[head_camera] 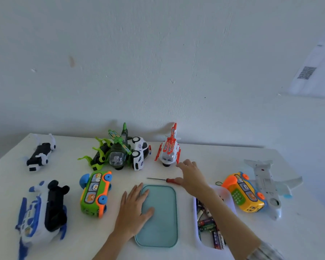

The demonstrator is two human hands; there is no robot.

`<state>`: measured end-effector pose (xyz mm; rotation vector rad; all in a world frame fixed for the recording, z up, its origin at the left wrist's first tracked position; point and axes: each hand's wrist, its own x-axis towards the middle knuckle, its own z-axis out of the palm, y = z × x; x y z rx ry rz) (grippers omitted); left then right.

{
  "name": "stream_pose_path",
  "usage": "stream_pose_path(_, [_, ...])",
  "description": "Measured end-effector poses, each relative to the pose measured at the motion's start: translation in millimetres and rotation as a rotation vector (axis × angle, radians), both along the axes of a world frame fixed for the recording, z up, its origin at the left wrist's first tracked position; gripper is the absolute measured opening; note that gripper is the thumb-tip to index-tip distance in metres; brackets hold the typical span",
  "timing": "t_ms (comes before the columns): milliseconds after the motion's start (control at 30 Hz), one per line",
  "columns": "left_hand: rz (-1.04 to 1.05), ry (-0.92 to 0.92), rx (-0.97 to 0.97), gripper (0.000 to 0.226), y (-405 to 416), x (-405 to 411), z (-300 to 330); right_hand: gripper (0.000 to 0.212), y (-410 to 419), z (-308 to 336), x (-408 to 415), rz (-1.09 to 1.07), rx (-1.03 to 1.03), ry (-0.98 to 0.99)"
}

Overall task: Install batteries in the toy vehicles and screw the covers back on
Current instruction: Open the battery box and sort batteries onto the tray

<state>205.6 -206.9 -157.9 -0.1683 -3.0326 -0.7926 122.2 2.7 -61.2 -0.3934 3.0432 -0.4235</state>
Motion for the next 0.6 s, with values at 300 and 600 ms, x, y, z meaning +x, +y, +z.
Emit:
stream_pose_path(300, [0.024, 0.327, 0.231, 0.058, 40, 6, 17, 0.035, 112, 11, 85, -0.092, 0.030, -0.019])
stream_pose_path(600, [-0.318, 0.330, -0.261, 0.015, 165, 3, 69, 0.059, 109, -10, 105, -0.070, 0.381, -0.090])
